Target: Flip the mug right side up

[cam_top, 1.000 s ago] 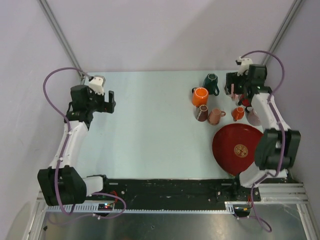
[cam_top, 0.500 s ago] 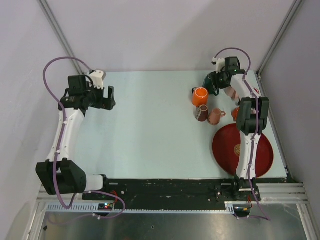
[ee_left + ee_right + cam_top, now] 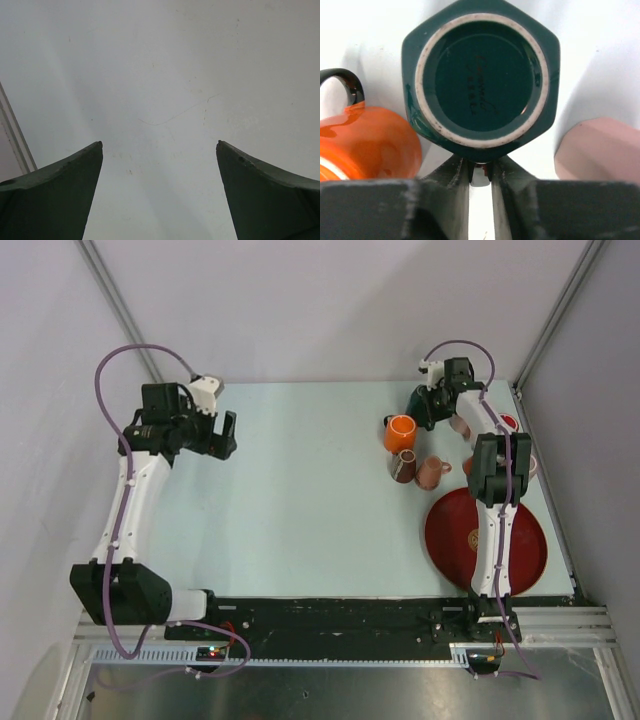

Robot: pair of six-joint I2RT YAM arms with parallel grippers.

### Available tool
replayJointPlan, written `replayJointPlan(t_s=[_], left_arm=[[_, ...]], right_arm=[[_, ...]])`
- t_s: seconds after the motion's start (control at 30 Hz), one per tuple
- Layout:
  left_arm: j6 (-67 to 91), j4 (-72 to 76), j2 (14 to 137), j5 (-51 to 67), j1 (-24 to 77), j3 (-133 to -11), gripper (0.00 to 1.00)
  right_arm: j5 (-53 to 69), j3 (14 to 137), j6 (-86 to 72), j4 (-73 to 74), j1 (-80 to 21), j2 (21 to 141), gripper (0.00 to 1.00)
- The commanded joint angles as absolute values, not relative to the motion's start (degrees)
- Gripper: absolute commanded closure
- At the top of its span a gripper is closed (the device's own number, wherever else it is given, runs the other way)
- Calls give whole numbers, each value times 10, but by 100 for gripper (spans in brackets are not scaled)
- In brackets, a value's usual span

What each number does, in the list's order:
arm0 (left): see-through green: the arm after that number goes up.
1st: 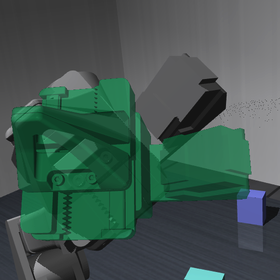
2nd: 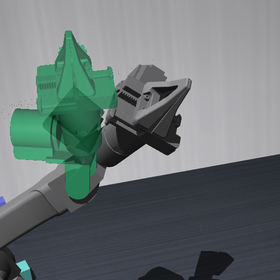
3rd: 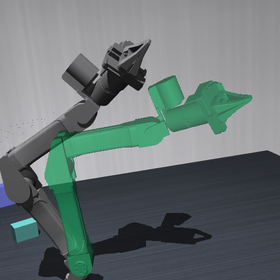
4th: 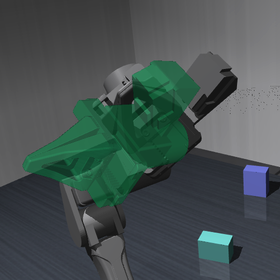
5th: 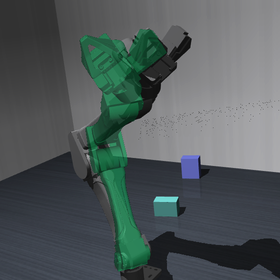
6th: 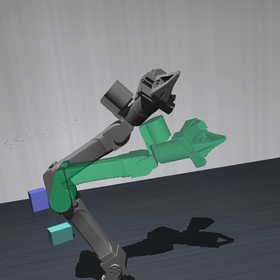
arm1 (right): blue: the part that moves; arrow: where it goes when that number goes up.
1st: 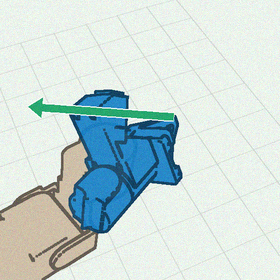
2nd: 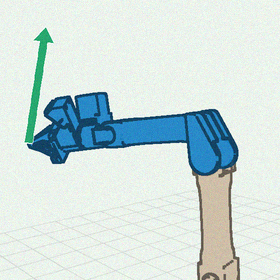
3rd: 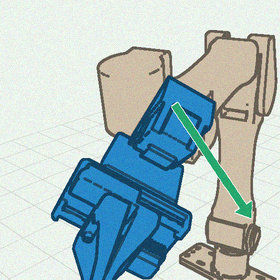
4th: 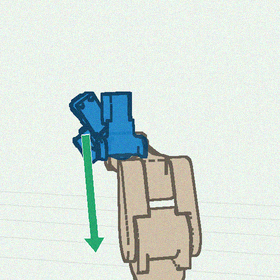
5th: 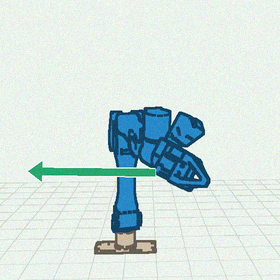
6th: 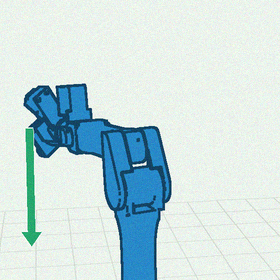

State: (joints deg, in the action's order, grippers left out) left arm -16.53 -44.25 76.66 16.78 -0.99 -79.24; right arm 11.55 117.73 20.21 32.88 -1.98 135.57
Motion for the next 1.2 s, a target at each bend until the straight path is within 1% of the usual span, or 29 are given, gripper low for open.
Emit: replayJointPlan(t_s=[0.0, 0.07, 0.13, 0.17, 0.23, 0.3, 0.37, 0.47, 0.53, 0.63, 0.73, 0.8, 0.87, 1.0, 1.17], left_arm=[[-241, -462, 740, 189, 9, -809, 2], [-298, -464, 717, 207, 17, -805, 2], [-370, -463, 694, 218, 28, -802, 2], [-431, -462, 683, 212, 41, -798, 2], [-533, -452, 665, 157, 78, -788, 2], [-588, -428, 656, 106, 111, -782, 2], [-600, -403, 653, 119, 122, -793, 2], [-611, -358, 645, 165, 142, -808, 2], [-632, -304, 627, 186, 166, -791, 2], [-713, -209, 582, 229, 200, -728, 7], [-788, -113, 546, 258, 239, -658, 12], [-779, -41, 531, 264, 259, -633, 16], [-757, -12, 527, 270, 278, -633, 18], [-732, -4, 519, 289, 308, -634, 19], [-711, -3, 503, 295, 335, -617, 21]], right_arm=[[120, 1230, 187, 320, -13, 1348, 96], [124, 1240, 176, 316, -13, 1330, 99], [120, 1254, 162, 313, -14, 1309, 100], [117, 1262, 151, 312, -14, 1298, 100], [112, 1280, 121, 312, -15, 1265, 100], [126, 1286, 83, 310, -16, 1223, 100], [172, 1278, 34, 310, -16, 1166, 100], [252, 1227, -64, 305, -24, 1083, 100], [308, 1173, -125, 291, -38, 1023, 100], [398, 1065, -219, 229, -63, 928, 100], [456, 971, -312, 160, -107, 844, 100], [472, 920, -359, 128, -140, 794, 100], [473, 879, -393, 106, -178, 751, 100], [440, 834, -426, 92, -260, 686, 100], [391, 824, -421, 114, -336, 659, 100]])
